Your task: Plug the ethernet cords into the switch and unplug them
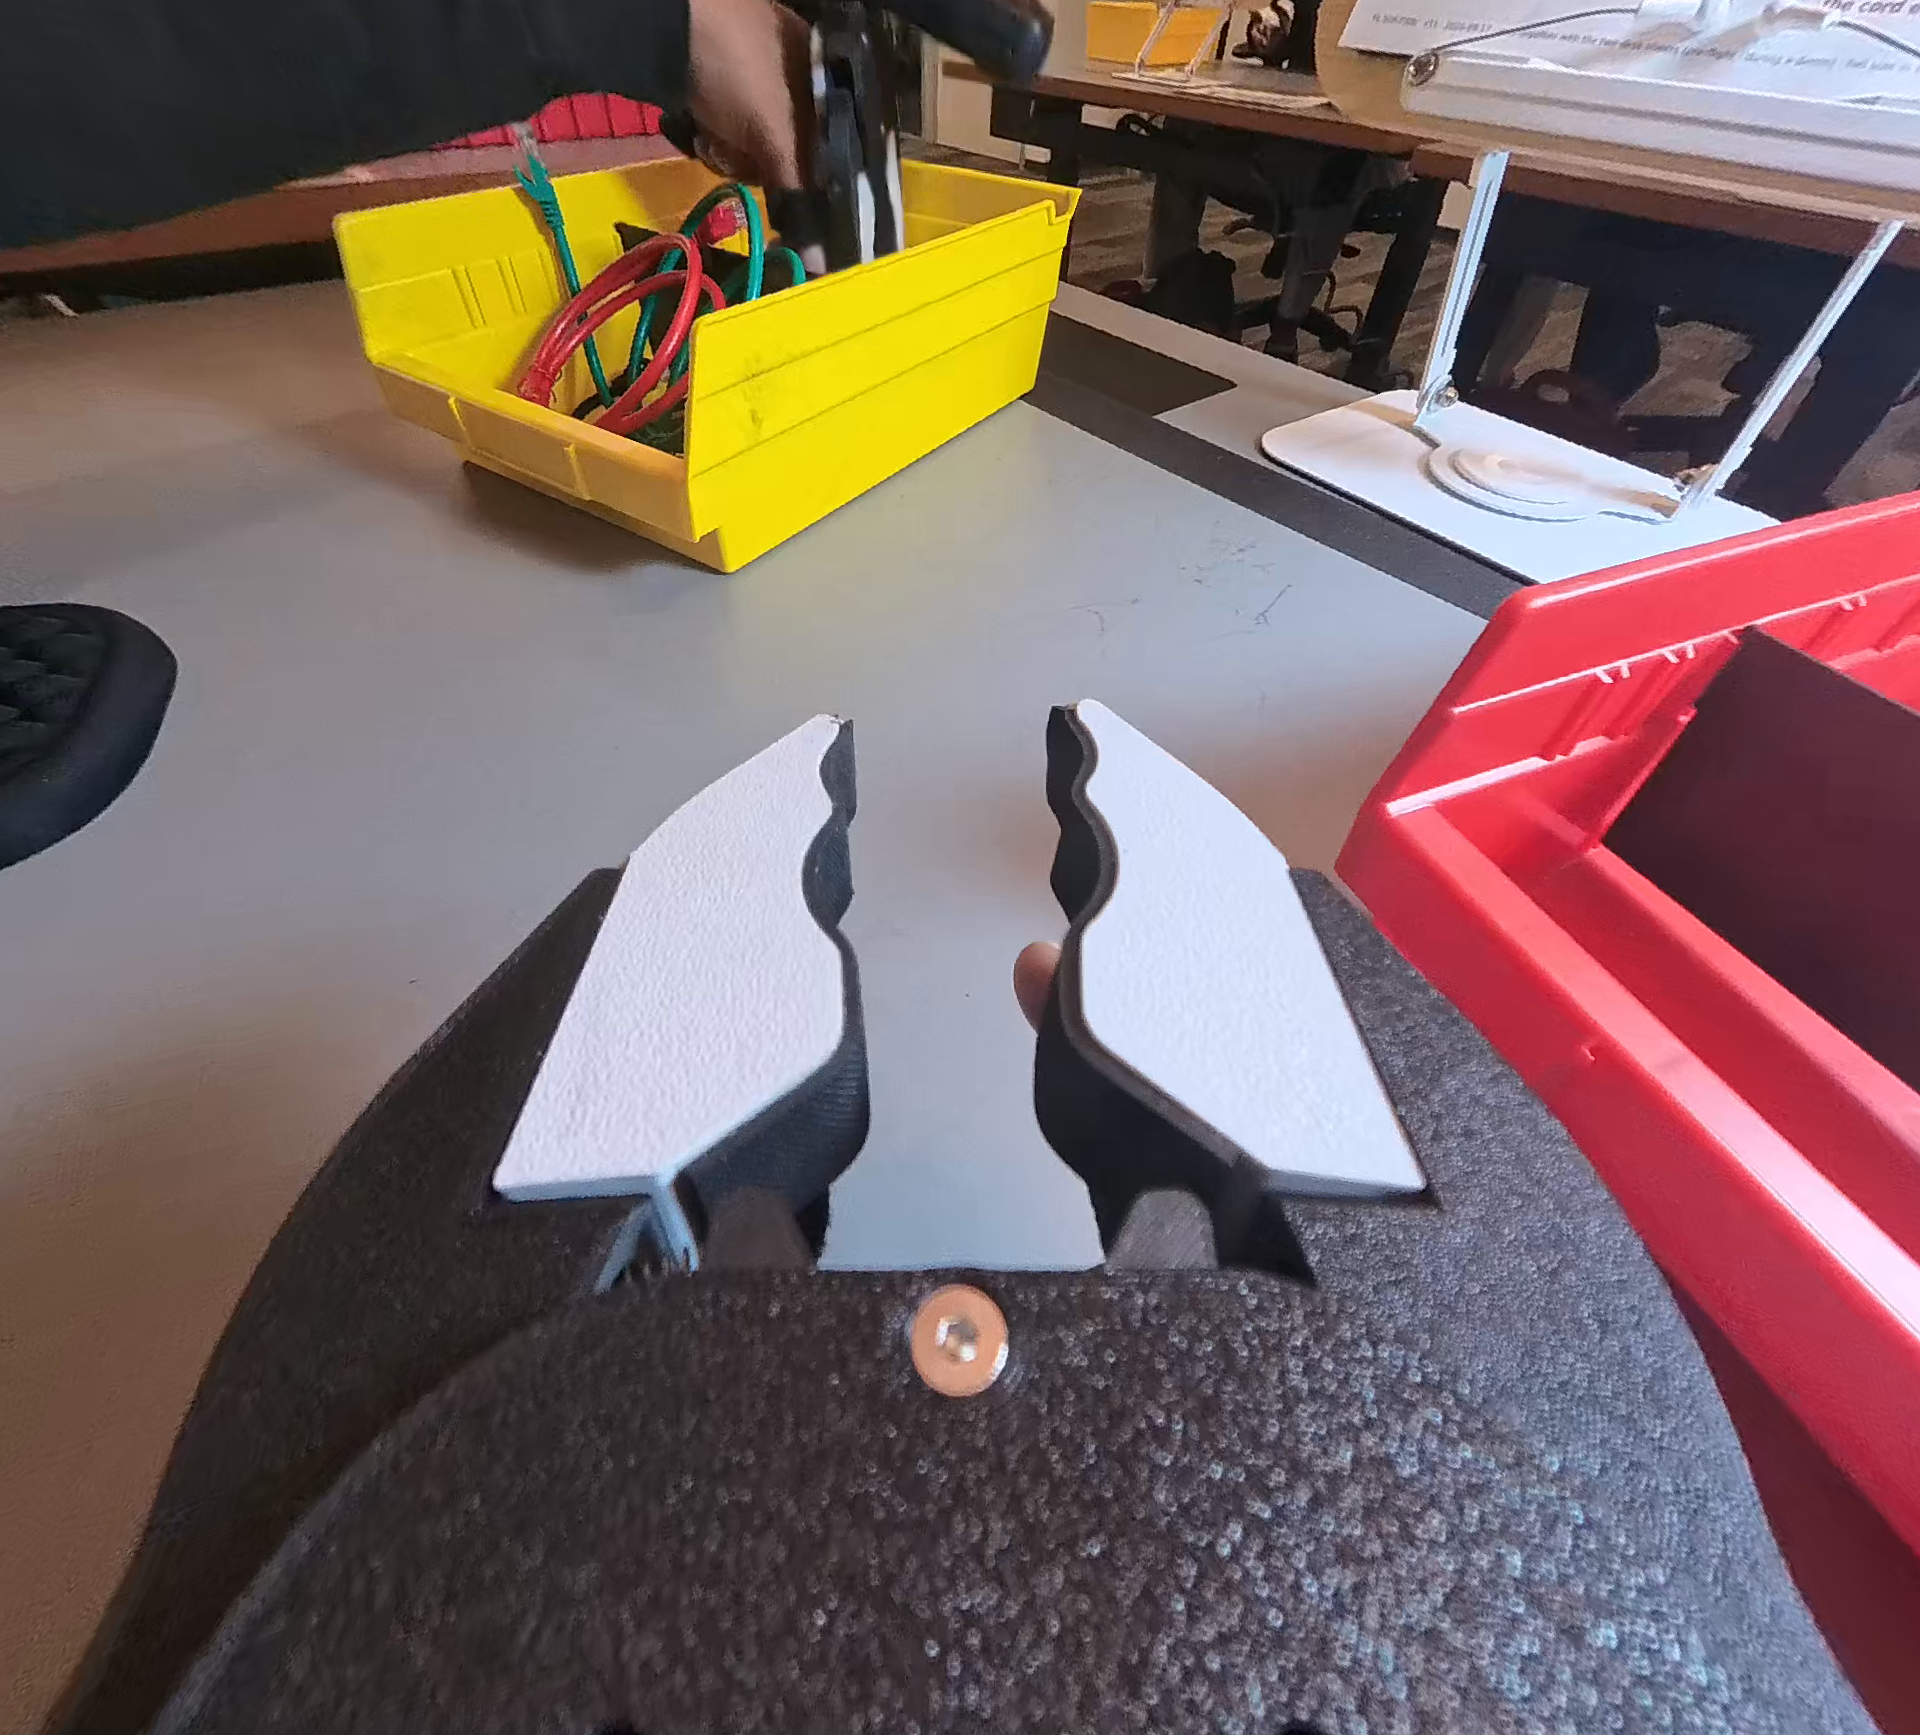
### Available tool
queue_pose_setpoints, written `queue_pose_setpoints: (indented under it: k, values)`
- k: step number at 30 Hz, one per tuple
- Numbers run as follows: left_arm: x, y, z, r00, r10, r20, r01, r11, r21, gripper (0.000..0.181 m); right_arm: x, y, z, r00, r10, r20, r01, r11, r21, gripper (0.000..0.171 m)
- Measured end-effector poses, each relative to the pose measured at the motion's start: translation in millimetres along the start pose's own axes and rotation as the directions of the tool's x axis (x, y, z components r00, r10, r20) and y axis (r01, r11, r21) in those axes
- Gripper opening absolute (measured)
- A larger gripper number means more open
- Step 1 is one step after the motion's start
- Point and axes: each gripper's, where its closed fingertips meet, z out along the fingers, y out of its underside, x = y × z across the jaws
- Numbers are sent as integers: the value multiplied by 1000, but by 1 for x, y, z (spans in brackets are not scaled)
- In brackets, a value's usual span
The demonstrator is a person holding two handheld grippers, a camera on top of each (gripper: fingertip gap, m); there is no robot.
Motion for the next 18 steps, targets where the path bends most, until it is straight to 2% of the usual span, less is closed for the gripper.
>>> queue_pose_setpoints:
  k: [4, 7, 11, 14, 16, 18]
  values:
    - [2, -25, -64, 999, -9, 51, -7, 957, 291, 67, -1, -3, -1, 1000, -5, 7, 5, 1000, 18, 35]
    - [37, -44, -128, 997, 45, 64, -72, 846, 529, 67, -4, -7, 0, 1000, -2, 21, 1, 999, 33, 35]
    - [149, -51, -188, 965, 263, -25, -153, 633, 759, 67, -13, -16, -2, 998, -47, 34, 45, 996, 71, 35]
    - [252, -39, -199, 860, 495, -125, -157, 490, 857, 67, -31, -24, -4, 987, -146, 67, 137, 984, 116, 36]
    - [315, -26, -200, 753, 635, -171, -124, 392, 911, 67, -52, -26, -4, 973, -164, 165, 142, 980, 138, 39]
    - [363, -16, -197, 665, 721, -196, -61, 313, 948, 67, -82, -27, -6, 932, -73, 356, 25, 990, 137, 41]
